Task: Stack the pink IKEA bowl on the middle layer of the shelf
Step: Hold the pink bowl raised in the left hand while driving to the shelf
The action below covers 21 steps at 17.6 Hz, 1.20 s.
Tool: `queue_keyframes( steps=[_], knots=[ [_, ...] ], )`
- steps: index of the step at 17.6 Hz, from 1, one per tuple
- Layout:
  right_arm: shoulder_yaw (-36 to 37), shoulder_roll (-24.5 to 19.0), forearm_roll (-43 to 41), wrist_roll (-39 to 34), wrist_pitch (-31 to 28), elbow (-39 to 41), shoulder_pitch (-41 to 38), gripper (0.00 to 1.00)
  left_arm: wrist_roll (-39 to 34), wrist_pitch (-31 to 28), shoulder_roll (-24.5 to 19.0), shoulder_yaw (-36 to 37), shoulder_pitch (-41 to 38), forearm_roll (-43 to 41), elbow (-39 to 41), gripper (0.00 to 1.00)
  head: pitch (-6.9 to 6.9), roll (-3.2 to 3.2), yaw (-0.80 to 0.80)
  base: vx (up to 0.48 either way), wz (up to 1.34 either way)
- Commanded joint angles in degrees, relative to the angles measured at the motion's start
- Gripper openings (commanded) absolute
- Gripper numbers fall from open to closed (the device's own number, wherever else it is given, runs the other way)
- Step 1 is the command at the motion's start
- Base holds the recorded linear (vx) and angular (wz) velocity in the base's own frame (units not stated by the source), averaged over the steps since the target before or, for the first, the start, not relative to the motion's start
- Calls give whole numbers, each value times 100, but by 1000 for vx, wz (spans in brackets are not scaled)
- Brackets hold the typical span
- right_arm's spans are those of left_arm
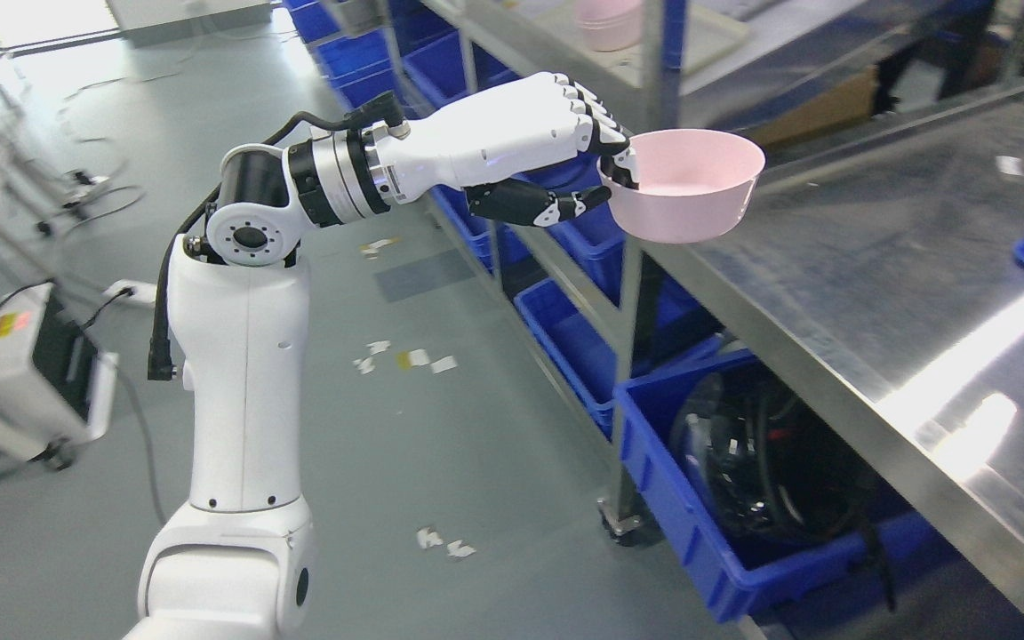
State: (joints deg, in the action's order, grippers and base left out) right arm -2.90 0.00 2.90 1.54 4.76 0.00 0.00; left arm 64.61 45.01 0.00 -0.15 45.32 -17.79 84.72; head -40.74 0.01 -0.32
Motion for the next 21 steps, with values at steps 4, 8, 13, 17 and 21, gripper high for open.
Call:
queue_keyframes(
  steps=[4,8,13,17,21],
  knots=[
    [0,100,0,-5,-1,100,-123,100,-54,-1,-100,-55,-6,3,9,0,0,0,0,-84,1175],
    [0,100,0,-5,-1,100,-123,100,-54,-1,-100,6,-6,-6,9,0,0,0,0,-33,1001],
    [0,100,0,-5,-1,100,-123,100,-54,-1,-100,-73,-32,-6,9,0,-1,0,0,42,576],
    [0,100,0,-5,-1,100,-123,100,-54,-1,-100,-47,-76,-6,-8,1,-1,0,0,131,154],
    [0,100,0,-5,-1,100,-123,100,-54,-1,-100,-2,-76,-14,-17,1,-1,0,0,268,-28]
  ],
)
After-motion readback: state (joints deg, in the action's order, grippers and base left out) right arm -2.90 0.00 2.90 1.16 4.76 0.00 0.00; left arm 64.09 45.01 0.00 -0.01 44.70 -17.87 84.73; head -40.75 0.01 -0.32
